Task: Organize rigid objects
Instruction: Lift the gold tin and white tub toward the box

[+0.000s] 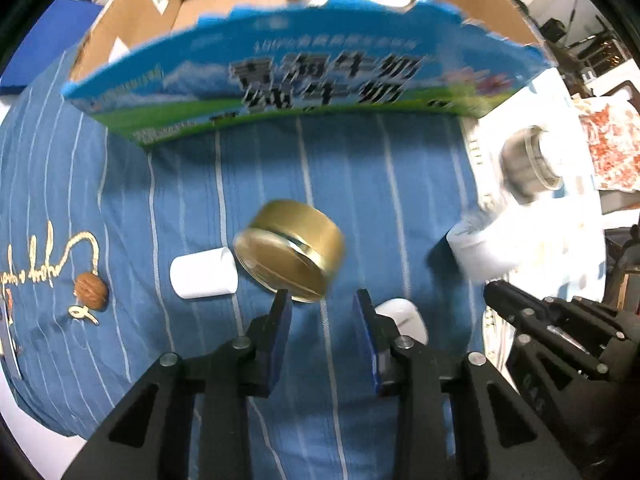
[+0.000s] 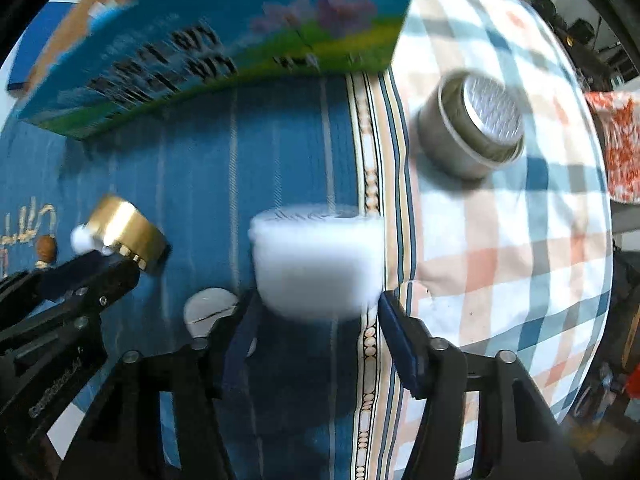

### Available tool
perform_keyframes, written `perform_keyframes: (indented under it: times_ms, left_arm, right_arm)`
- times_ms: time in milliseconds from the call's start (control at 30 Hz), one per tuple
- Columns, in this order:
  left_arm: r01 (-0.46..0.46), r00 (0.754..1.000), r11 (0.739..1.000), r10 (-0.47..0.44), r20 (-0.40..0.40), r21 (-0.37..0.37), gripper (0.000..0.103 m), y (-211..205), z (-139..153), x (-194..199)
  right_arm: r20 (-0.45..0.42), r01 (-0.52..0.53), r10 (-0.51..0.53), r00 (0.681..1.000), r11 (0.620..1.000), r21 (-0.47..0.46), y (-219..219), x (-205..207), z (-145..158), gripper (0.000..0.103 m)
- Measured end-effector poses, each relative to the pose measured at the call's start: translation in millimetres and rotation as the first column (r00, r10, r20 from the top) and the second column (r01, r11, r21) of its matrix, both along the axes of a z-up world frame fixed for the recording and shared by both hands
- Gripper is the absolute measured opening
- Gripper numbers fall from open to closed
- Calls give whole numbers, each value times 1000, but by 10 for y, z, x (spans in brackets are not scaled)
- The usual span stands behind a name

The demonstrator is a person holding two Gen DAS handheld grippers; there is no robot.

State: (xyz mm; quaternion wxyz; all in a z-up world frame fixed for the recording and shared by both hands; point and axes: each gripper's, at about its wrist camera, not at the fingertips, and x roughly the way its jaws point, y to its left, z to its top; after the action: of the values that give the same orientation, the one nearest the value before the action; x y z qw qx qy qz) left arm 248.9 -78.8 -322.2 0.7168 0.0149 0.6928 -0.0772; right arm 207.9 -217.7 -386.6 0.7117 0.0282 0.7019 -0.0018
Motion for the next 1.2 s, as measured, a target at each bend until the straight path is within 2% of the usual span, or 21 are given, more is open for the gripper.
perform_keyframes:
  times_ms: [33,100,133,233,267,300,333,367,400,433,500,533,633,700,833,867,900,967,1067,1200]
  left_arm:
    - [7,1000,1000,-7,3,1,29,-9,38,-2]
    - [17,1000,1000,-17,-5,-3,30,-23,16,8]
    - [2,1000,1000,-2,-20,-18,30,-22,-37,31]
    - [-93,991,990,82,-105,-107,32,171,-230,93]
    - [-130,986,982,114,-123,-135,38,257,-253,100]
    - [-165,980,973,144,-136,-161,42,344,-259,108]
    - [-197,975,965,174,-139,-172,52,428,-253,116]
    - [-221,970,959,198,-139,-178,59,508,-248,127]
    - [-247,965,950,223,-138,-189,60,578,-232,151]
    - [-262,961,944,238,-137,-198,61,641,-238,168]
    - [-292,953,933,266,-143,-210,62,702,-226,217]
    - [-294,953,932,268,-143,-212,62,721,-219,251]
    - [-273,959,942,251,-130,-194,63,662,-201,376]
    - [-247,966,954,229,-116,-170,64,581,-210,440]
    - [-206,971,969,184,-153,-139,64,466,-422,611]
    - [-199,971,971,177,-163,-131,64,436,-463,627]
    - [-190,970,975,168,-173,-118,64,399,-518,653]
    - [-170,971,981,149,-190,-99,64,286,-639,697]
    - [-124,969,991,111,-219,-47,64,136,-835,759]
    - [-58,987,998,57,-149,1,61,-25,-827,779]
  right_arm:
    - [-13,-10,9,1000,1000,-25,43,-17,48,1]
    - [7,-63,64,998,995,-81,151,-25,101,1]
    - [-23,-76,74,997,994,-81,171,-21,35,1]
    - [-80,-9,10,997,1000,14,87,-37,-98,2]
    - [-80,8,-6,997,1000,26,52,-48,-87,5]
    - [-79,29,-25,997,999,43,4,-69,-62,12]
    - [-75,50,-44,996,996,71,-66,-78,-40,19]
    - [-72,76,-70,995,993,89,-117,-80,-7,36]
    - [-62,109,-102,993,987,116,-173,-70,35,53]
    - [-54,132,-125,991,981,140,-209,-56,61,60]
    - [-45,181,-176,983,965,188,-333,22,55,85]
    - [-48,194,-188,981,960,202,-376,79,36,86]
    - [-50,199,-193,980,967,156,-466,284,-120,86]
    - [-105,198,-185,977,971,137,-446,499,-244,86]
    - [-252,211,-179,951,972,106,-310,525,-612,85]
    - [-268,220,-184,946,969,110,-281,495,-665,79]
    - [-272,229,-193,943,967,108,-262,484,-714,63]
    - [-282,252,-212,936,961,114,-242,432,-757,44]
    - [-251,256,-224,942,961,104,-209,374,-740,42]
    - [-232,231,-205,951,969,90,-97,335,-669,42]
